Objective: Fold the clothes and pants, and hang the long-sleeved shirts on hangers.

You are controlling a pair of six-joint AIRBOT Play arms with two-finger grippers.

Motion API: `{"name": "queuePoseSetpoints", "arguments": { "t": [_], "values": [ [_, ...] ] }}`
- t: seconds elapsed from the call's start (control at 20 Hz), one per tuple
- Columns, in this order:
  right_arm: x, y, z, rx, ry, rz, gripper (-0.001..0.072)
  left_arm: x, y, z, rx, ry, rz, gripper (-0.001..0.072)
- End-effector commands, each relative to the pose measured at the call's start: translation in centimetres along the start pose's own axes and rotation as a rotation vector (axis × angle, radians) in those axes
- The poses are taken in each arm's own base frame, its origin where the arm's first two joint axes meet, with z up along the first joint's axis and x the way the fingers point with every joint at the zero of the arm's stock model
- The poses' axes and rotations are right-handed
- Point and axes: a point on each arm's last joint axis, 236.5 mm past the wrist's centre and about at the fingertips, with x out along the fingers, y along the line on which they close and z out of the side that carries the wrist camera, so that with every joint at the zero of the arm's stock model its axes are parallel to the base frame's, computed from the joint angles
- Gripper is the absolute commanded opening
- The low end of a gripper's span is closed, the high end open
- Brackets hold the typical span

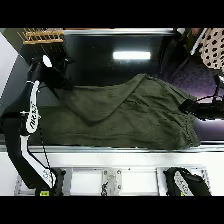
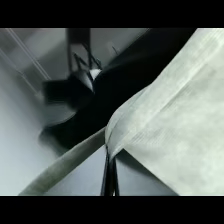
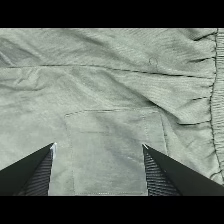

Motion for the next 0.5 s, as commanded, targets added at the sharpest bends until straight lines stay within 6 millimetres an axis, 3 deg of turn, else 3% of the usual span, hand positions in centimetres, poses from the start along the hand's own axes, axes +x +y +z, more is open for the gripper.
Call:
{"name": "queuePoseSetpoints", "arguments": {
  "t": [0.0,0.45],
  "values": [
    [-0.01,-0.15,0.01,0.000,0.000,-0.005,0.0585,-2.44,0.50,1.81,-0.015,-0.054,0.036,0.0007],
    [-0.54,-0.91,0.65,0.008,-0.019,-0.043,0.0585,-2.82,0.44,1.87,-0.012,-0.053,0.035,0.0007]
  ]
}}
